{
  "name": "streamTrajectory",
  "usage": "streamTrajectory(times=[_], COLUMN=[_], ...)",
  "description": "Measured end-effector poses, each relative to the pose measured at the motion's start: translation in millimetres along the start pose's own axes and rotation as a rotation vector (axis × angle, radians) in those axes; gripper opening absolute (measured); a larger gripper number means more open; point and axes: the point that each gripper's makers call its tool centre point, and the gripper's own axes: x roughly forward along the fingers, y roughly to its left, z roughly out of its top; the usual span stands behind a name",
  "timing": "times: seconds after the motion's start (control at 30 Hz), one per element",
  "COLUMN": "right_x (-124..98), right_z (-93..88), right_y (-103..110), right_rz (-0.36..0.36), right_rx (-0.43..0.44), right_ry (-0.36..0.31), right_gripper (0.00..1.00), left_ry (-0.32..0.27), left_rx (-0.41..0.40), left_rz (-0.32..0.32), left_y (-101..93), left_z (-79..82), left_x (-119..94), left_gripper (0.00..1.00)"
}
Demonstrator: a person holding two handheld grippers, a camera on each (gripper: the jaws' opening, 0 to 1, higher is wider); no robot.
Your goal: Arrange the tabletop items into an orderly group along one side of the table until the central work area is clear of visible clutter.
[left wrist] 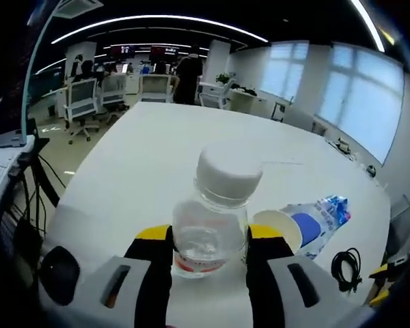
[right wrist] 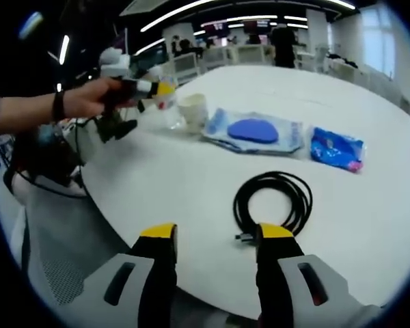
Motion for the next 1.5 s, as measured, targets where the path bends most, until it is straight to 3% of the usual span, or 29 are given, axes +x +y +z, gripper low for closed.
streamTrajectory(times=[0.3,0.67,0.83,1.1,1.4,1.5], right_x=[-5,-8,-7,-2,1,1], right_z=[-7.3,-1.9,1.9,6.4,-3.0,-5.2], right_y=[-3,-10,-11,-9,-11,-12], right_rz=[0.002,0.006,0.010,0.023,0.032,0.033], right_rx=[-0.009,-0.003,-0.004,-0.015,-0.026,-0.037], right_ry=[0.013,-0.005,-0.013,-0.019,0.004,0.013], right_gripper=[0.44,0.41,0.41,0.41,0.42,0.42], left_ry=[0.003,0.022,0.024,0.012,0.019,0.025], left_rx=[-0.013,-0.044,-0.045,-0.011,0.027,0.092], left_rz=[0.029,0.009,-0.014,-0.024,-0.057,-0.085], left_y=[-3.6,-2.9,-6.1,-4.7,-5.9,-8.4], left_z=[0.0,-1.1,-1.1,-2.4,-25.1,-34.1], left_x=[2,0,-7,-31,-68,-81], left_gripper=[0.41,0.42,0.51,0.55,0.59,0.59])
